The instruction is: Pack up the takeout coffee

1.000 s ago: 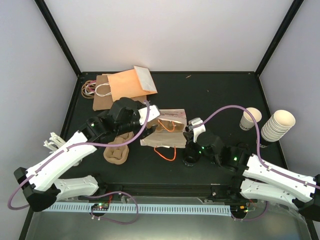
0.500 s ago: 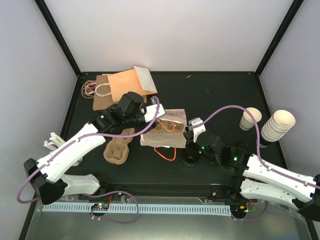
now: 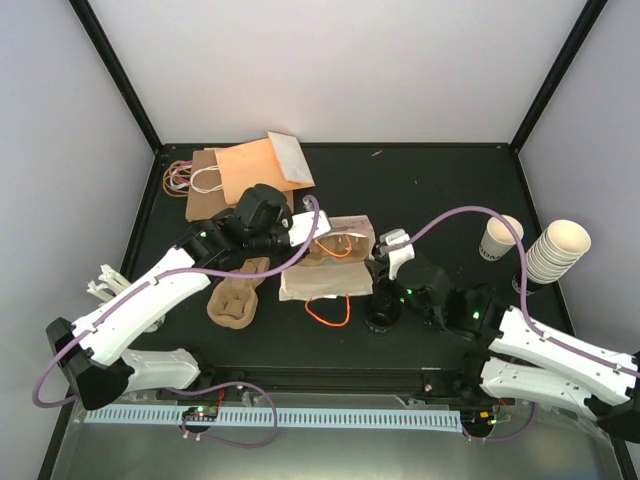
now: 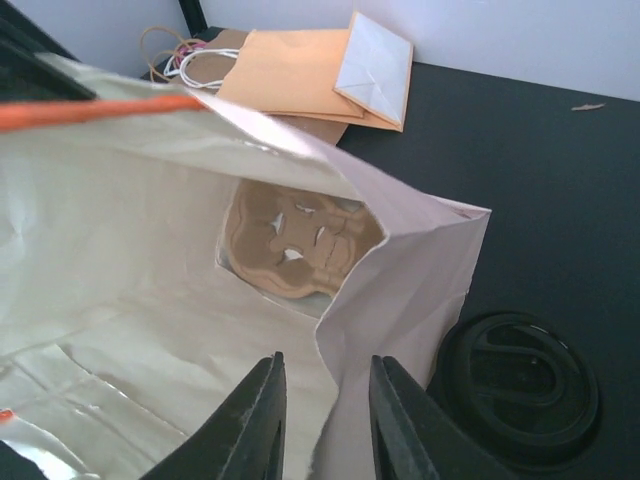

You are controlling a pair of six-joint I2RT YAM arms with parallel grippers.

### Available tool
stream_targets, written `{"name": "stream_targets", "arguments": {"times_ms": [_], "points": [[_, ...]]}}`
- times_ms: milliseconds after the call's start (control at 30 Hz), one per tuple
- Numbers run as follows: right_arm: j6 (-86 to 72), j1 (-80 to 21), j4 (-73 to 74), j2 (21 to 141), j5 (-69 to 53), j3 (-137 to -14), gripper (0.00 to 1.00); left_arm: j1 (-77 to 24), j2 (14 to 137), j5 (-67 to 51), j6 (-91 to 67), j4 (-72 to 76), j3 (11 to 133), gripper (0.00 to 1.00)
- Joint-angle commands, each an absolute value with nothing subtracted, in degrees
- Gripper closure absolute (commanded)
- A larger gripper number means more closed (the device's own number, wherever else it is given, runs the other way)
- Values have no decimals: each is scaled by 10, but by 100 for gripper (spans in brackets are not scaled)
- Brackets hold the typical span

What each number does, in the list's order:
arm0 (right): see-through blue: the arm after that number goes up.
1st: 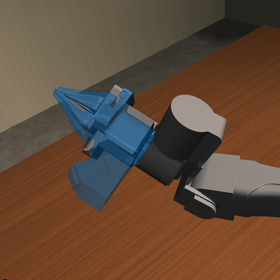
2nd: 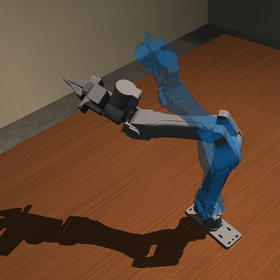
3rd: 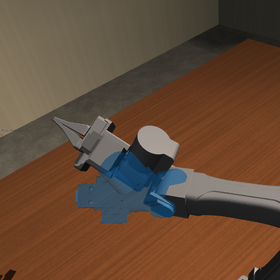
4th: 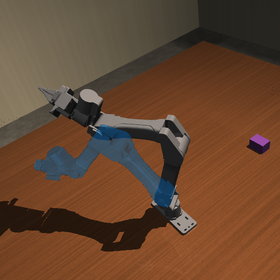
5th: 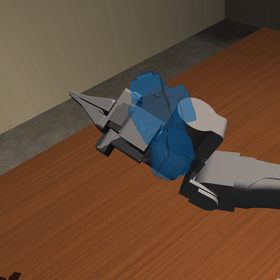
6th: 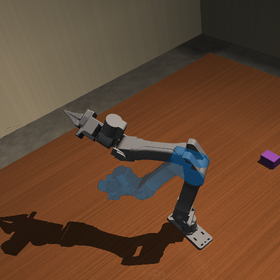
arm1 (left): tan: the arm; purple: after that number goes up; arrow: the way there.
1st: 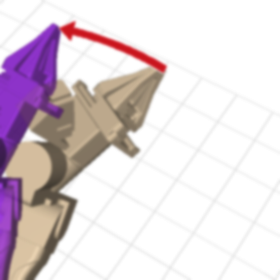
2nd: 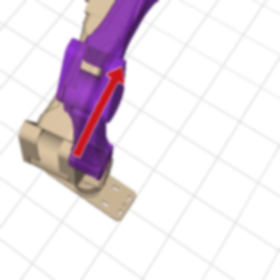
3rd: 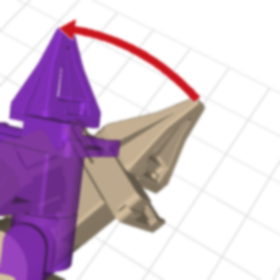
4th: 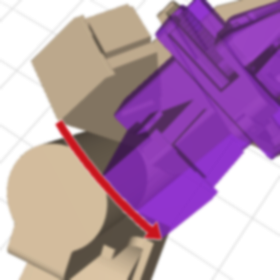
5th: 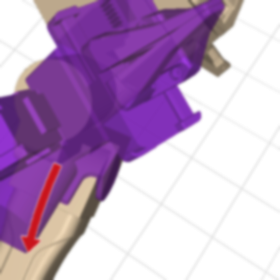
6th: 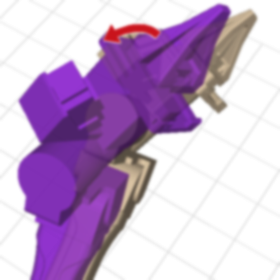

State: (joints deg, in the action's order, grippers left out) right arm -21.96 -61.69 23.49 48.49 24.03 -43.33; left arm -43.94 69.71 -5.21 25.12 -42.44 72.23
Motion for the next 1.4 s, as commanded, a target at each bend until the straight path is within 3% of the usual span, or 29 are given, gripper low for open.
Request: {"name": "stream_targets", "arguments": {"times_ms": [0, 267, 500, 767, 1367], "points": [[-208, -619, 250, 480, 275, -477, 70, -436, 676, -54, 252, -433, 747, 98], [-181, -619, 284, 482, 294, -547, 50, -436, 663, -55, 230, -459, 762, 98], [-163, -607, 324, 495, 305, -613, 40, -436, 663, -61, 177, -507, 792, 98], [-170, -571, 358, 488, 297, -642, 14, -427, 666, -50, 73, -581, 847, 98], [-215, -517, 419, 483, 261, -613, 10, -293, 766, -198, -171, -617, 925, 98]]}}
